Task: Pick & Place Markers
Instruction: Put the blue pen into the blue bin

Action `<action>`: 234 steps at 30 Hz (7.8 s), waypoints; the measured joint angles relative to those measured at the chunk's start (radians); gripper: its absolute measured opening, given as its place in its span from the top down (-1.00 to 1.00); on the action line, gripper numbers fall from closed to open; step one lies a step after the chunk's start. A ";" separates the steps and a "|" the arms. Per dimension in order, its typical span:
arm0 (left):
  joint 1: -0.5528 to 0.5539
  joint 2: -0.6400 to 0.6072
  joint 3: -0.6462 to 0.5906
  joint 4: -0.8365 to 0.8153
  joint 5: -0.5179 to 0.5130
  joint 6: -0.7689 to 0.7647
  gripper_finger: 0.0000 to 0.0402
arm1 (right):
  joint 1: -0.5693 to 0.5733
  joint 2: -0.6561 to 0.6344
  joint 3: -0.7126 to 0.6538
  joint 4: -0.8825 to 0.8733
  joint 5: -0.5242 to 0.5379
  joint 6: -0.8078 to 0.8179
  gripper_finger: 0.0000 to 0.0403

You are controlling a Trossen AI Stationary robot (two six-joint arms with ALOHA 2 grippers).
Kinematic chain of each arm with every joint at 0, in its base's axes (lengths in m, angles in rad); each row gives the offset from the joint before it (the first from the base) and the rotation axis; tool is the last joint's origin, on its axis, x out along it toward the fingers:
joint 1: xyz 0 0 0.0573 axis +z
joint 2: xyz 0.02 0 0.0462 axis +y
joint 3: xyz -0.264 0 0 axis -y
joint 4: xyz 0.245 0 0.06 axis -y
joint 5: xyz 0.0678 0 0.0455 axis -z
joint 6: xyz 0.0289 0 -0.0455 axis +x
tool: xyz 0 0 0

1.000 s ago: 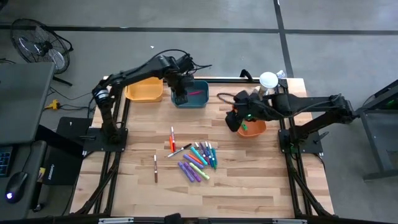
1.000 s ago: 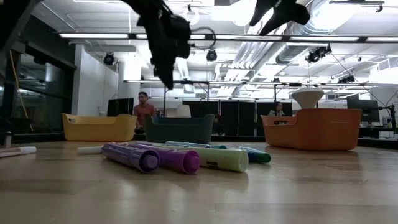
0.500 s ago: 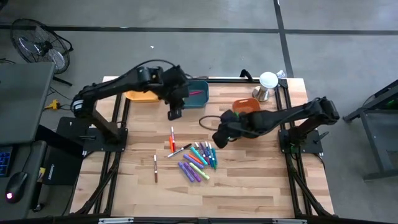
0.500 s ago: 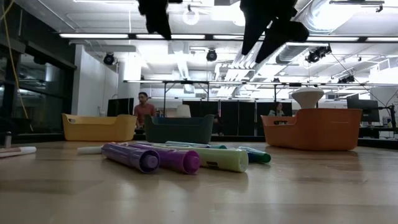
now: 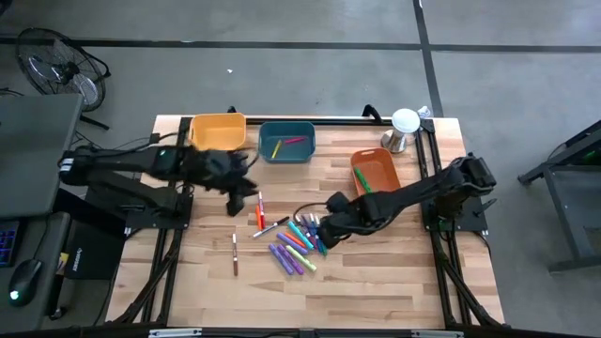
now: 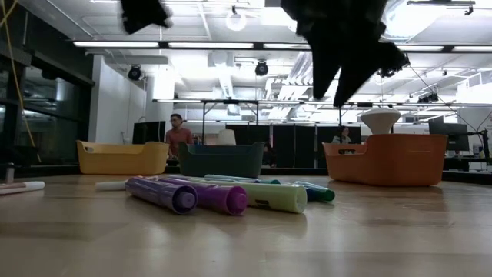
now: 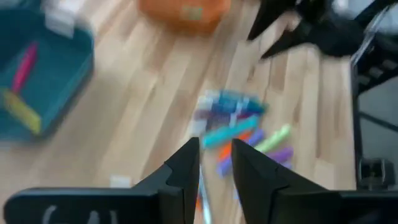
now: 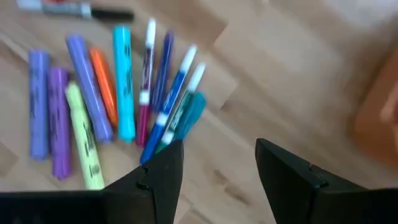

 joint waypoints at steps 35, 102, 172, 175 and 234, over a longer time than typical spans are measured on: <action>-0.310 -0.094 -0.071 0.041 -0.167 -0.041 0.55 | -0.075 0.234 0.002 0.144 -0.218 0.072 0.07; -0.310 -0.094 -0.070 0.046 -0.163 -0.049 0.55 | 0.020 0.212 -0.005 0.070 -0.164 -0.063 0.91; -0.280 0.197 -0.069 1.007 -0.357 0.158 0.55 | 0.030 -0.234 0.002 0.852 0.207 -0.936 0.91; -0.280 0.220 -0.072 1.024 -0.362 0.158 0.55 | 0.024 -0.234 0.000 0.845 0.199 -0.940 0.91; -0.243 0.240 -0.070 1.082 -0.310 0.214 0.80 | 0.015 -0.314 0.001 0.617 0.268 -0.823 0.05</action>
